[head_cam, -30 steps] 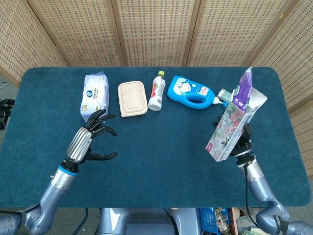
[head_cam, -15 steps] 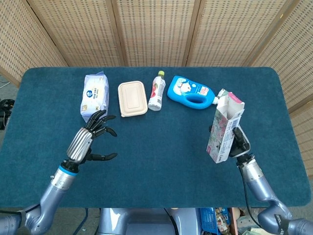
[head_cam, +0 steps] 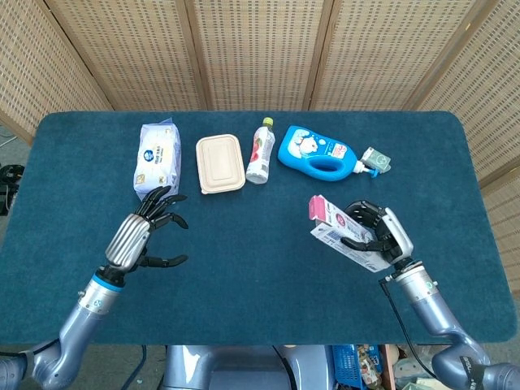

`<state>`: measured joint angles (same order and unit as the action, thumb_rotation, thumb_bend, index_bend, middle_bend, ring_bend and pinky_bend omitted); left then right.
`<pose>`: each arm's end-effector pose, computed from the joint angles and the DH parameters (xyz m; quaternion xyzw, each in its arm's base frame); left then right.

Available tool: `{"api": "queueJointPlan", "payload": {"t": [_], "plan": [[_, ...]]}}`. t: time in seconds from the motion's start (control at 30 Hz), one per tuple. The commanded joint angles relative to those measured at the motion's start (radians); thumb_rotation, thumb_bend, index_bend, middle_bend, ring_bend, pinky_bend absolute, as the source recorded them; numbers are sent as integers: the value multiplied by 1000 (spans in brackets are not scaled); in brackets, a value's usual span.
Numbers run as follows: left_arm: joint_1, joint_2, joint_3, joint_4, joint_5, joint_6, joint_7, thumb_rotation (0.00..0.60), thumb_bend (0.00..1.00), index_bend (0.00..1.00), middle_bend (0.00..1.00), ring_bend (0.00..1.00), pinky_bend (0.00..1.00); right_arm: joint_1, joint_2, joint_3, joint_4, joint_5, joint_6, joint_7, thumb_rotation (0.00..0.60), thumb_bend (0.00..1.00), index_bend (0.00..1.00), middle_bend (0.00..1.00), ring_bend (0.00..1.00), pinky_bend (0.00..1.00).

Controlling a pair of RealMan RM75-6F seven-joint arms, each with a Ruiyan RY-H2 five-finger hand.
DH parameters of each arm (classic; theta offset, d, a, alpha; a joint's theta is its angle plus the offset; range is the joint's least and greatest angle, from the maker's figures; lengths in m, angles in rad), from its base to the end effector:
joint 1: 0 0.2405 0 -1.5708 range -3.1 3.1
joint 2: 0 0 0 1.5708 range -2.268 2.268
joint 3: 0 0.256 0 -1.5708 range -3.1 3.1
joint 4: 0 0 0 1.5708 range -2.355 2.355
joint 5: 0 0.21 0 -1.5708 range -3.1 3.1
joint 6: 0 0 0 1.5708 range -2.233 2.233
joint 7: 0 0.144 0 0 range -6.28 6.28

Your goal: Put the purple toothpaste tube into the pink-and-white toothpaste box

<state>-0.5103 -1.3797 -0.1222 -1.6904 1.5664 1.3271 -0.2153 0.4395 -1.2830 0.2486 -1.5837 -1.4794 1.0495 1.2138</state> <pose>-0.1498 0.2767 0.0635 -0.6179 -0.4237 -0.5941 0.2930 -0.2104 -0.3087 0.0828 0.3439 -0.7081 0.6084 0.1009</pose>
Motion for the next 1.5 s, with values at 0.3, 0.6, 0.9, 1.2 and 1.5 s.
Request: {"api": "queueJointPlan", "payload": {"t": [0.3,0.6,0.9,1.2,1.5], "plan": [[31,31,31,11,18,18,10,600,134,441,180,24,0,-40,-74,-98,46,98,94,-703,600,5,699,596,450,511],[65,35,61,34,35,46,27,600,134,439,180,23,0,-76,-121,-148,85,90,126,-807,600,0,641,540,377,426],[98,17,92,94,47,61,78,600,133,417,163,1,0,-80,-124,-200,120,77,55,-778,600,0,369,239,116,239],[124,16,115,124,36,53,146,600,132,294,65,0,0,-87,-125,-209,129,81,38,-767,600,0,225,13,0,84],[180,40,136,105,10,87,245,600,92,161,0,0,0,-121,-89,-226,124,40,107,-816,600,0,223,0,0,0]]}}
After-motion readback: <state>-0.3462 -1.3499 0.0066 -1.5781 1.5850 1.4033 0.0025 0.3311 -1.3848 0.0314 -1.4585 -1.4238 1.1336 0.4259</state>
